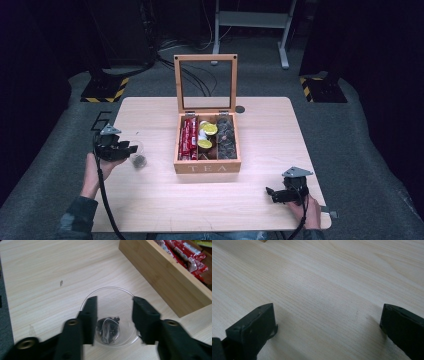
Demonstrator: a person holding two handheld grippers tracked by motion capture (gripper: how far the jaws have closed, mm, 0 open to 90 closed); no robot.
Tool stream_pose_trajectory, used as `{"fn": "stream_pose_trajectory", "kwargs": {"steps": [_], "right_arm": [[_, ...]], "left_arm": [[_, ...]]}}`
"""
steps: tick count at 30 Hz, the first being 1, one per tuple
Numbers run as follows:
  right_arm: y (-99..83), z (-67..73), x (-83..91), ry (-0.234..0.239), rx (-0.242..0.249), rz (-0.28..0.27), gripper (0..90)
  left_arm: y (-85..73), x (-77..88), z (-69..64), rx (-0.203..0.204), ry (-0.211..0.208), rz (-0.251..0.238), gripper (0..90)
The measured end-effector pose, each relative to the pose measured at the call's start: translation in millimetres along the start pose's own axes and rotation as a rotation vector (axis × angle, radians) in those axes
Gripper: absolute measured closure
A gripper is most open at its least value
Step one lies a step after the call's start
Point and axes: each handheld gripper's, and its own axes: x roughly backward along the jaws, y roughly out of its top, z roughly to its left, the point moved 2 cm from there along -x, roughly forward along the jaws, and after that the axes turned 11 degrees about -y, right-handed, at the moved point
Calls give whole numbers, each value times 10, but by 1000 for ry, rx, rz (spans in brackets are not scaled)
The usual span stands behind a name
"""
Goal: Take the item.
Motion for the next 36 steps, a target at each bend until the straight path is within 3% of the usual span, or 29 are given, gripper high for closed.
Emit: {"fn": "stream_pose_trajectory", "kwargs": {"steps": [1,2,3,8,17,18,25,26,33,36], "right_arm": [[0,0,0,0,0,1,0],[-1,0,1,1,0,1,0],[-1,0,1,1,0,1,0],[0,0,0,0,0,1,0],[0,0,0,1,0,1,0],[0,1,0,0,-1,1,0],[1,0,2,3,1,5,0],[0,0,1,1,1,2,0],[1,-3,1,-1,3,5,0],[1,-3,2,-1,3,5,0]], "left_arm": [[-11,32,-9,4,-1,-8,427],[-29,63,-20,8,-4,-20,317],[-49,90,-30,13,-4,-29,317],[-200,275,-81,18,14,-68,145],[-517,403,-171,35,35,-121,52],[-611,390,-194,50,27,-135,36],[-841,277,-293,56,8,-139,0],[-924,195,-354,48,-10,-127,0],[-1060,-37,-532,24,-60,-101,0],[-1146,-179,-643,-8,-78,-48,0]]}}
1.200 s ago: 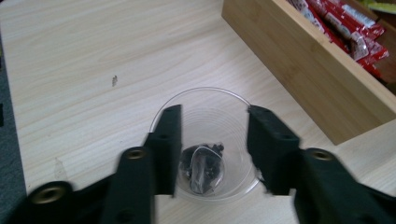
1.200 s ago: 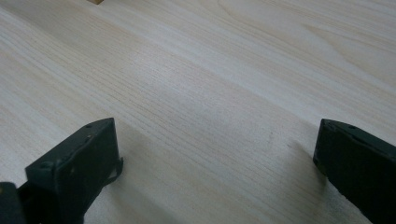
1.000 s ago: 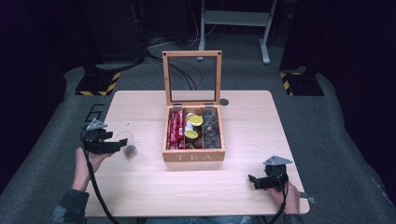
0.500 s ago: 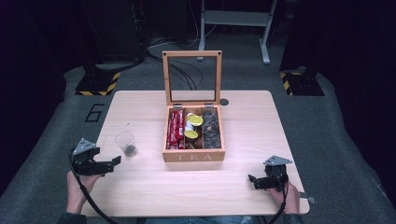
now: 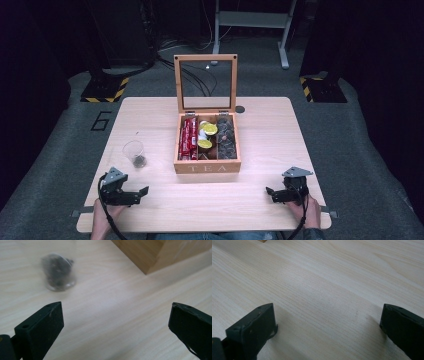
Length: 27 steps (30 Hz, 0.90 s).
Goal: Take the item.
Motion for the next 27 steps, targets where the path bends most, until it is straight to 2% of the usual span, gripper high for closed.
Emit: {"fn": "stream_pose_trajectory", "kwargs": {"steps": [5,7,8,9,15,16,17,18,20,21,27], "right_arm": [[0,-1,0,0,1,-1,0],[0,-1,0,0,1,-1,0],[0,0,-1,-1,1,-2,0],[0,0,-1,0,-1,-1,0],[0,5,0,-1,-10,3,0],[2,2,0,-2,-6,0,0],[2,5,-1,-1,-10,-4,0],[-1,2,-2,-3,-5,-5,0],[-1,3,-3,-3,-6,-4,0],[1,6,-1,-1,-12,-6,0],[0,4,-2,-4,-8,-4,0]], "left_arm": [[-45,-94,-56,-1,-3,9,0],[-49,-139,-90,-14,0,27,0],[-45,-175,-112,-27,-16,45,0],[-45,-214,-123,-37,-7,47,0],[-51,-366,-139,-36,-25,77,0],[-58,-420,-156,-47,-7,80,0],[-58,-420,-156,-47,-7,80,0],[-52,-443,-176,-49,17,84,0],[-45,-478,-197,-77,46,99,0],[-42,-480,-205,-71,53,104,0],[-40,-478,-208,-76,53,113,0]]}}
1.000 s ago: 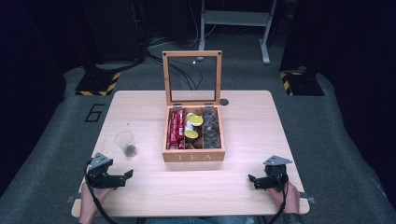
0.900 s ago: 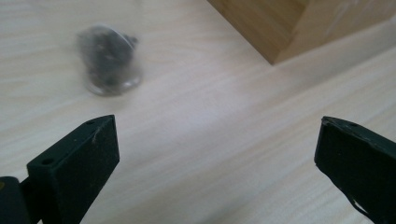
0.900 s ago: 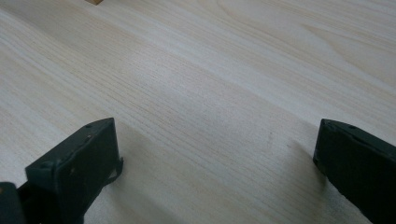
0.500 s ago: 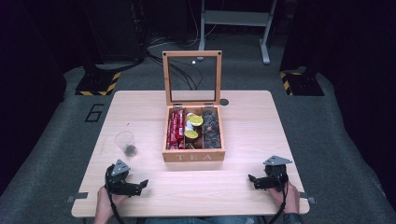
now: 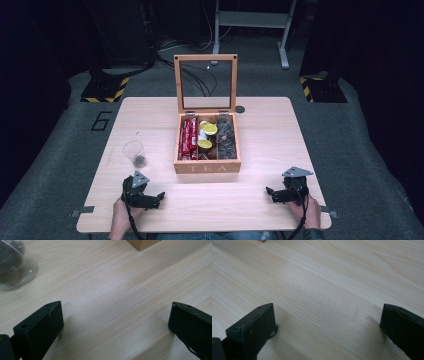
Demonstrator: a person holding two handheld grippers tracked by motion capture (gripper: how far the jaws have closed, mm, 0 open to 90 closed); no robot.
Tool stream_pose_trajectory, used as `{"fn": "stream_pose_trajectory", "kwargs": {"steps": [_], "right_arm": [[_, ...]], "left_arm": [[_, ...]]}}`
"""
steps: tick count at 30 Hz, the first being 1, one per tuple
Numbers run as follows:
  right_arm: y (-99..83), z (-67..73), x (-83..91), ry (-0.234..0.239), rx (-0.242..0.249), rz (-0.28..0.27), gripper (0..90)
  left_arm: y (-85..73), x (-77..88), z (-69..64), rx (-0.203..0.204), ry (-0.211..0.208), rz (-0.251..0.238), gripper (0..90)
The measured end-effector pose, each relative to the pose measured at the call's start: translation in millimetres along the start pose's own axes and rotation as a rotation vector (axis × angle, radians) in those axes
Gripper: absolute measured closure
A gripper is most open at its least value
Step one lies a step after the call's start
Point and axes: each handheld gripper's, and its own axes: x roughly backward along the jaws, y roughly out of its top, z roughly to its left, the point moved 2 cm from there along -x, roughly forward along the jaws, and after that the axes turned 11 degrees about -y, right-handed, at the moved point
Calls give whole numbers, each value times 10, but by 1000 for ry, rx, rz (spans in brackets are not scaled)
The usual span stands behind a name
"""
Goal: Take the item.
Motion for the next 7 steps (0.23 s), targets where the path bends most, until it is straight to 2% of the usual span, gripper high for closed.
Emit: {"fn": "stream_pose_trajectory", "kwargs": {"steps": [7], "right_arm": [[-1,0,0,2,1,0,0]], "left_arm": [[-1,3,1,-3,-1,3,0]]}}
